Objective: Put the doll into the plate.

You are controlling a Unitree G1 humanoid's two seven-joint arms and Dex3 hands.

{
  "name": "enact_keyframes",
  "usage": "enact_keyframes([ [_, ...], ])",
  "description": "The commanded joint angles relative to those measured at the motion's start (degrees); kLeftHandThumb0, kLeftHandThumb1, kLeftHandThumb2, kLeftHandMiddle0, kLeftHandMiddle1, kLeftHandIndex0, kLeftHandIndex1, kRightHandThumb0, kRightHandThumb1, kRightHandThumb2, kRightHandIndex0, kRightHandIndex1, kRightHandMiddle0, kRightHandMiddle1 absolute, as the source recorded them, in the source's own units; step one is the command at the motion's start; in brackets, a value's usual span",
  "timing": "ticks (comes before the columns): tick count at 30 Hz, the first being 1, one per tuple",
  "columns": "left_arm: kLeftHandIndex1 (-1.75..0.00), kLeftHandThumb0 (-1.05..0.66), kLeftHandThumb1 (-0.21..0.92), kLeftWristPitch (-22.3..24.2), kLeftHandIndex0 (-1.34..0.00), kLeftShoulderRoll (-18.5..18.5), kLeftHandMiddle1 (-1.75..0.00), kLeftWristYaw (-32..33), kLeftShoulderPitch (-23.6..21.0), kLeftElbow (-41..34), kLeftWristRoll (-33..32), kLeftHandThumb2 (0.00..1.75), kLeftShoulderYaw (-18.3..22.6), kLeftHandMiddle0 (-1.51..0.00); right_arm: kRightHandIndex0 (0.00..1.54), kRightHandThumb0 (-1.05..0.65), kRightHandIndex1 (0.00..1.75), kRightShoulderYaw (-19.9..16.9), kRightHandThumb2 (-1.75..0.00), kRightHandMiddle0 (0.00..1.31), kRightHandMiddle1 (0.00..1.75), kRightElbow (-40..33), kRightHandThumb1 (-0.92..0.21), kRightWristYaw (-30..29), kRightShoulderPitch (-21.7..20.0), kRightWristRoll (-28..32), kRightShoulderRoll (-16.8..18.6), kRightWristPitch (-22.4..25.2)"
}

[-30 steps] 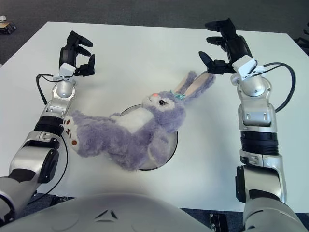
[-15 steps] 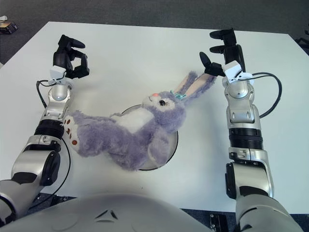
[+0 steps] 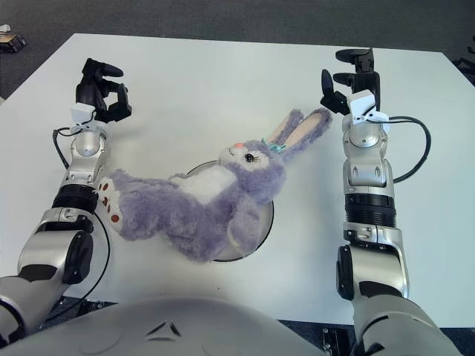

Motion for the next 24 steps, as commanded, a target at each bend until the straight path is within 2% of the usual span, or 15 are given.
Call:
enact_keyframes([
  [1,-1.75,-0.01,0.54,0.95,-0.33,-0.15,-1.75,0.58,0.95,0.61,-0.56,1.06,0.76,-0.34,0.18,-0.36,0.84,-1.06,-0.61,0.13,1.64,2.05,-0.92,-0.88,-2.31,0.78,0.20,0.67],
  [6,-1.75,-0.01,0.53,1.71,-0.34,-0.15,-1.75,0.35,1.17,1.16,-0.83,1.08,1.31,-0.35,0.19,-0.35,0.87,-1.45,-0.55,0.17,1.73,4.65,-0.92,-1.40,-3.40,1.12,-0.05,1.39],
  [13,-1.75,-0.01,0.50,2.39,-0.36,-0.27,-1.75,-0.33,1.48,1.57,-1.85,1.11,1.94,-0.37,0.18,-0.34,0.95,-3.37,-0.54,0.17,1.75,12.26,-0.92,-1.07,-6.24,3.29,-0.89,0.54],
  [18,-1.75,-0.01,0.49,2.50,-0.36,-0.26,-1.75,-0.50,1.60,1.67,-2.12,1.12,1.93,-0.38,0.18,-0.34,0.99,-4.21,-0.54,0.17,1.75,15.10,-0.92,-1.24,-7.56,4.50,-0.83,-0.10],
  [21,-1.75,-0.01,0.49,2.51,-0.37,-0.17,-1.75,-0.78,1.66,1.84,-2.23,1.13,1.89,-0.38,0.18,-0.34,1.01,-4.92,-0.54,0.17,1.75,22.55,-0.92,-0.85,-10.33,5.36,-1.94,-2.43],
  [24,-1.75,-0.01,0.48,2.31,-0.37,-0.07,-1.75,-1.19,1.65,2.09,-2.37,1.13,1.92,-0.38,0.18,-0.34,1.04,-5.09,-0.53,0.18,1.75,26.05,-0.92,-0.81,-11.39,5.76,-2.47,-3.99],
])
